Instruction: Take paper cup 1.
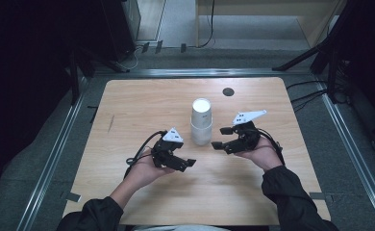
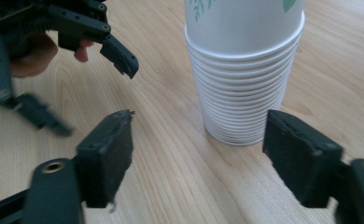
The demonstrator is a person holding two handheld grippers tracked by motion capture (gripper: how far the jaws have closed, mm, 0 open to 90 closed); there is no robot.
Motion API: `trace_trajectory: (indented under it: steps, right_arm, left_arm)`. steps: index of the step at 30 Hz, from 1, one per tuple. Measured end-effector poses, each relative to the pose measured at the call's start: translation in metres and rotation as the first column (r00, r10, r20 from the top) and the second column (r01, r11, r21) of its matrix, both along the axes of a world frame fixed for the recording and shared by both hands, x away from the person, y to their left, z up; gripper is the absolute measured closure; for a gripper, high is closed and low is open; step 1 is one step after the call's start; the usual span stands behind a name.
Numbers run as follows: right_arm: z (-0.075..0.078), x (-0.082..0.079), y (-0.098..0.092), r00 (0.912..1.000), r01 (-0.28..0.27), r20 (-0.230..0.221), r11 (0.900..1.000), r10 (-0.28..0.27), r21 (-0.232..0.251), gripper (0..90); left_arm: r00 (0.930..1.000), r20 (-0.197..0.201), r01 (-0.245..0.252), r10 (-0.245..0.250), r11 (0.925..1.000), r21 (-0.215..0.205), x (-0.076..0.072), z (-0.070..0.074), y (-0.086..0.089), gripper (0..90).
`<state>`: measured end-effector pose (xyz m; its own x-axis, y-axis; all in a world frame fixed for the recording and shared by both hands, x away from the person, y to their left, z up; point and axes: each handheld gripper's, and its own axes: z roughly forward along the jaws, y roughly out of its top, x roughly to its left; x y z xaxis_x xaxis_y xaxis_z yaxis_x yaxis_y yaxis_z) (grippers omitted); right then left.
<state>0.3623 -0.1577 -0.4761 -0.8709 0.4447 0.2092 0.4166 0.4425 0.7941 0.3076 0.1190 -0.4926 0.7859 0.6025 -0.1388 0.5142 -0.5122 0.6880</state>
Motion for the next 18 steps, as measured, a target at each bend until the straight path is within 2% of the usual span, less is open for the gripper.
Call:
trace_trajectory:
  steps: [2,3,5,7,8,9,12,14,16,18]
  right_arm:
    - [0.001,-0.001,-0.001,0.9999,0.009,0.005,1.0,-0.009,0.002,31.9]
    - [0.002,-0.002,-0.003,0.9999,0.011,-0.006,1.0,-0.011,0.013,34.6]
    - [0.005,-0.003,-0.005,0.9997,0.018,-0.019,1.0,-0.018,0.019,37.1]
    - [0.007,-0.005,-0.005,0.9999,0.013,-0.004,1.0,-0.013,-0.009,42.2]
    - [0.007,-0.007,-0.006,0.9999,0.014,0.0,1.0,-0.014,-0.024,44.4]
    - [0.008,-0.009,-0.006,0.9999,0.013,0.0,0.999,-0.013,-0.034,46.1]
    - [0.007,-0.011,-0.008,1.0,-0.003,0.006,1.0,0.004,-0.027,46.9]
    - [0.007,-0.012,-0.008,0.9999,-0.007,0.014,0.999,0.007,-0.037,46.7]
    - [0.009,-0.011,-0.008,0.9999,-0.013,-0.001,0.999,0.013,-0.049,44.9]
    - [0.013,-0.011,-0.007,0.9996,-0.016,0.021,0.998,0.018,-0.065,43.3]
  left_arm:
    - [0.9999,-0.013,-0.003,0.003,0.9995,0.03,0.003,0.002,0.002,19.6]
    - [0.9999,-0.013,-0.006,0.006,0.9995,0.031,0.004,0.002,0.003,24.8]
    - [0.9998,-0.02,-0.006,0.006,0.9997,0.025,0.005,0.003,0.005,25.2]
    - [0.9999,-0.016,-0.004,0.004,0.9996,0.027,0.006,0.005,0.008,26.0]
    - [0.9998,-0.018,-0.006,0.006,0.9998,0.019,0.006,0.006,0.009,32.6]
    - [0.9999,-0.015,-0.008,0.008,0.9998,0.017,0.006,0.007,0.01,32.6]
    - [1.0,-0.005,-0.007,0.007,0.9999,-0.01,0.004,0.009,0.013,33.0]
    - [0.9999,-0.006,-0.008,0.008,1.0,-0.002,0.003,0.01,0.014,33.4]
    - [0.9999,-0.005,-0.013,0.013,0.9999,0.0,0.002,0.01,0.016,33.3]
    - [0.9998,-0.012,-0.015,0.015,0.9999,-0.004,0.002,0.011,0.018,33.0]
